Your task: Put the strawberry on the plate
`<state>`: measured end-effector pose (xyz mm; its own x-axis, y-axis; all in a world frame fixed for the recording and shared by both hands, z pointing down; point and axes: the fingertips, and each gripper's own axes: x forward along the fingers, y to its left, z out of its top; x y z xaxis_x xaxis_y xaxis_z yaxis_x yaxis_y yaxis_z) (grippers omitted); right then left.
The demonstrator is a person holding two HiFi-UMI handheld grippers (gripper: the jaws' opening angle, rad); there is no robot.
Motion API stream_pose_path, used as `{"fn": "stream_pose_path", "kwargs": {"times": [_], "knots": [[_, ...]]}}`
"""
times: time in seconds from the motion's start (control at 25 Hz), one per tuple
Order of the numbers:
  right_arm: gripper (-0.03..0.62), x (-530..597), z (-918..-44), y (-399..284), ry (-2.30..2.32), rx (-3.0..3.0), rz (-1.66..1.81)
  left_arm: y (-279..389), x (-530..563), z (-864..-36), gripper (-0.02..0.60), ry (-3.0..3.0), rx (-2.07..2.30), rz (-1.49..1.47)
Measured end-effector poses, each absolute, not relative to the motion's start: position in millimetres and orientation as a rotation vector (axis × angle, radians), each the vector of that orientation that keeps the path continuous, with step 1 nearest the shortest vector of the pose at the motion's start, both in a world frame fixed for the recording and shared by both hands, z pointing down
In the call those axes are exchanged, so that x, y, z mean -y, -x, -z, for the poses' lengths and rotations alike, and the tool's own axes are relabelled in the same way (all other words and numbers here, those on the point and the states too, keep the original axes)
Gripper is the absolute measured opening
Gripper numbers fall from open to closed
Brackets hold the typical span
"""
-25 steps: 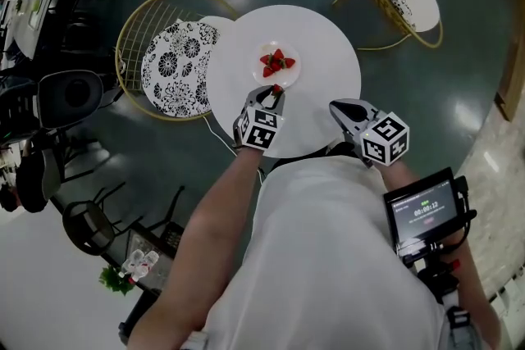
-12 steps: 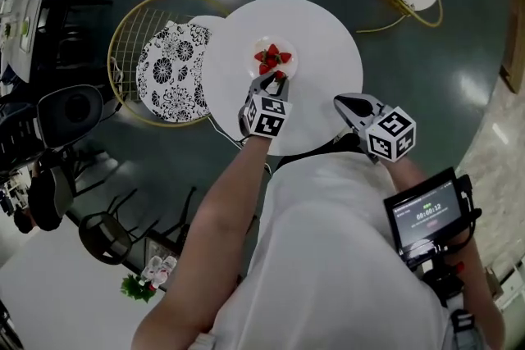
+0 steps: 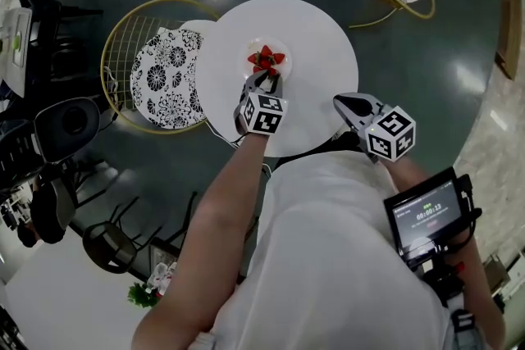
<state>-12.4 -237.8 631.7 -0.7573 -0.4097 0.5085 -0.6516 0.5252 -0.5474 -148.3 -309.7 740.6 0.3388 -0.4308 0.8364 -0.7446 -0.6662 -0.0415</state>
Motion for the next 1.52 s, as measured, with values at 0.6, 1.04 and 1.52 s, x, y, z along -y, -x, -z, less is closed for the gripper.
{"fn": "stream_pose_path", "kwargs": {"times": [0.6, 1.04, 1.52], "knots": [[0.006, 251, -630, 16, -0.87, 2.482, -1.052, 175, 305, -707, 0.1, -2.248, 1.188, -1.102], [0.006, 266, -605, 46, -0.733, 2.608, -0.955, 208, 253, -669, 0.039, -2.143, 1.328, -0.817], [0.006, 254, -587, 79, -0.549, 2.705, -0.803, 206, 200, -628, 0.008, -2.12, 1.382, -0.455]]}}
